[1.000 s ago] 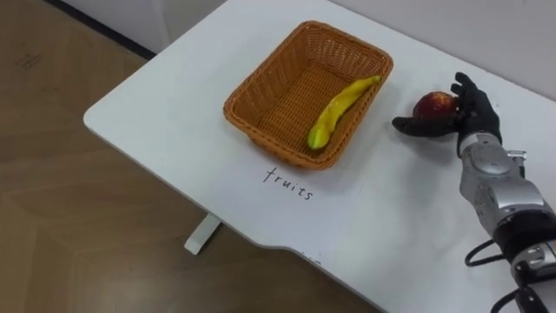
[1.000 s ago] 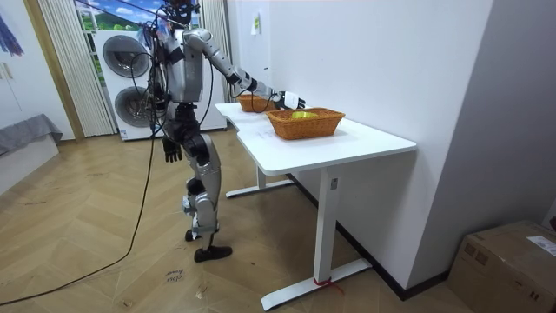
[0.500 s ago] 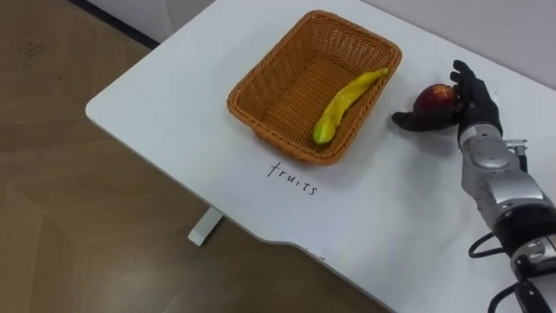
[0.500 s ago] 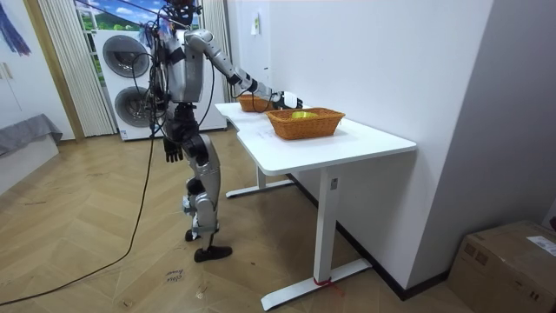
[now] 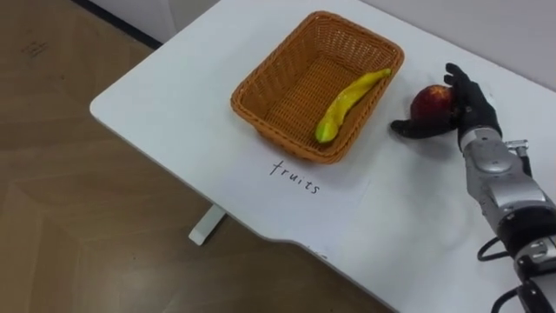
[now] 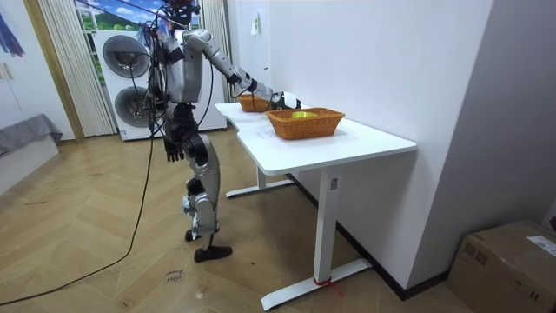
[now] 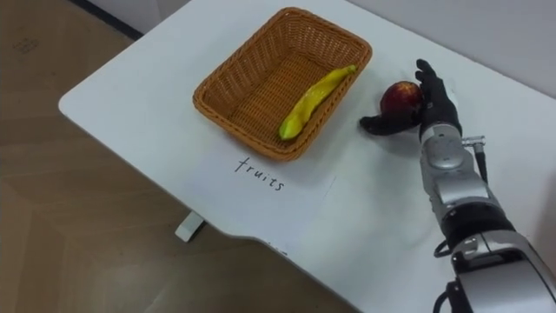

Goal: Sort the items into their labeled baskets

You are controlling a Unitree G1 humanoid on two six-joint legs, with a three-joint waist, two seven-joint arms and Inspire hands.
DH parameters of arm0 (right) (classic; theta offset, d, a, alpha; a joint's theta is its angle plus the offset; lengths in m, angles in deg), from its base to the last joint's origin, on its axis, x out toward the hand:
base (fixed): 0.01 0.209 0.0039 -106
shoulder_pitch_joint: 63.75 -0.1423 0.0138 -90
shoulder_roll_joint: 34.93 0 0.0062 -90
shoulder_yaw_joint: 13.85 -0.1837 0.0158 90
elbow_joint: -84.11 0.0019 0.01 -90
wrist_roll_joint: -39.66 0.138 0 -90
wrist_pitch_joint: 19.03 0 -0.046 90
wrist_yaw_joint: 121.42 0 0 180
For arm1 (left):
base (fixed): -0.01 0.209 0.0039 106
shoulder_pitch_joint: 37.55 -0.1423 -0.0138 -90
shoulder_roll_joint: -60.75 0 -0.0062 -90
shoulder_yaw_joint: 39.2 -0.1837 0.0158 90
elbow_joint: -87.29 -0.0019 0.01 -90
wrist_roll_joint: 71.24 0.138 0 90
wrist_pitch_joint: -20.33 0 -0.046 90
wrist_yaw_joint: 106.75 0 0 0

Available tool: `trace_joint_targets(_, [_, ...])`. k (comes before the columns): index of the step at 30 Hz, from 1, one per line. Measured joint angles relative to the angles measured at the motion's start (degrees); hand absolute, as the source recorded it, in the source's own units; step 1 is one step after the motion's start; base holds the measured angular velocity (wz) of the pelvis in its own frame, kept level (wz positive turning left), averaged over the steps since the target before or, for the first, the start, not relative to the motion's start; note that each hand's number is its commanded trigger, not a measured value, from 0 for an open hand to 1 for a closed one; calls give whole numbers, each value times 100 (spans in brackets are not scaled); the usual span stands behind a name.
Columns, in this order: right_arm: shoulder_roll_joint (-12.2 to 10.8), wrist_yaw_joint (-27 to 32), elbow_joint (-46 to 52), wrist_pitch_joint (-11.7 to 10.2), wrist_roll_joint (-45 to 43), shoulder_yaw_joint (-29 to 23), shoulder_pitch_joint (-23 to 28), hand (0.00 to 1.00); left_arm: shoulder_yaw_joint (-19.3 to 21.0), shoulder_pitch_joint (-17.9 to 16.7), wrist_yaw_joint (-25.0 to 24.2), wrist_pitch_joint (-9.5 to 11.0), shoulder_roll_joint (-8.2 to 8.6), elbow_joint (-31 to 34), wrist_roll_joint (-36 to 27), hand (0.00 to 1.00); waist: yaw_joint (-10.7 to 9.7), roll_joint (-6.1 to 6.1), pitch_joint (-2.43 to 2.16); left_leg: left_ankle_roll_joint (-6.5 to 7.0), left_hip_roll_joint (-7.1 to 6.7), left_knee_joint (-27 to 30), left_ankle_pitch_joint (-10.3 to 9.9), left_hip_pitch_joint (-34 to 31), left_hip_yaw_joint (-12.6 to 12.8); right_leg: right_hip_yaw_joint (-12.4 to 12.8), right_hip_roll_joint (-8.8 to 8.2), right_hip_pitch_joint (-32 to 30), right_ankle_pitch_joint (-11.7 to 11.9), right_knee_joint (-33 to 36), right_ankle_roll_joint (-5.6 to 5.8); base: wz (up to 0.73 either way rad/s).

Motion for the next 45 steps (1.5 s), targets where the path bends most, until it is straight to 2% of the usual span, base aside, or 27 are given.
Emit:
trace_joint_targets(6, [20,-167,-121,-30,-69,-13,-1,0,0,30,91,0,-2,0,-10,0,5,-52,-7,-1,1,-8,0,35,-10,-34,0,34,0,-1,0,0])
trace_joint_targets(7, [21,-177,-129,-30,-91,-14,-1,14,0,31,99,0,-2,0,-10,0,6,-59,-7,-1,0,-8,0,36,-11,-34,0,35,0,-1,0,0])
trace_joint_targets(8, [21,-195,-154,-30,-128,-16,-8,82,0,32,108,0,-4,-1,-9,0,5,-73,-7,-1,0,-8,1,36,-12,-34,-1,35,0,-1,0,0])
trace_joint_targets(9, [21,-216,-195,-29,-159,-16,-29,100,0,32,115,0,-5,-5,-7,0,5,-81,-5,-1,-1,-8,1,44,-17,-36,-1,44,0,-2,0,0])
trace_joint_targets(13, [32,-203,-230,-11,-164,-18,-52,100,0,31,120,0,-13,-7,-9,0,5,-88,-2,-1,-2,-10,1,69,-22,-39,-1,63,0,-1,0,0])
trace_joint_targets(15, [152,-231,-243,37,-160,-23,-94,100,-2,31,120,-1,-14,-5,-9,0,6,-91,-1,-1,-1,-6,1,61,-21,-37,-1,60,0,1,0,0])
trace_joint_targets(24, [332,-252,-245,137,-179,-38,-134,100,-4,57,120,0,-45,-2,-10,0,-11,-94,2,-3,4,-12,1,67,-14,-34,1,42,0,3,-1,0])
trace_joint_targets(31, [338,-269,-347,149,-212,-47,-179,100,-7,107,117,-1,-74,-2,-11,0,-26,-115,14,-3,6,-23,1,68,-13,-29,3,34,0,0,-1,0])
trace_joint_targets(40, [338,-293,-405,243,-216,-14,-219,100,-43,145,111,-1,-95,1,-12,0,-20,-129,6,-2,6,-26,1,80,-14,-30,3,41,0,0,-1,0])
trace_joint_targets(45, [337,-321,-443,258,-189,-13,-217,100,-129,131,109,-3,-181,43,-14,0,-22,-132,4,-2,5,-28,2,96,-13,-31,2,55,0,-1,0,0])
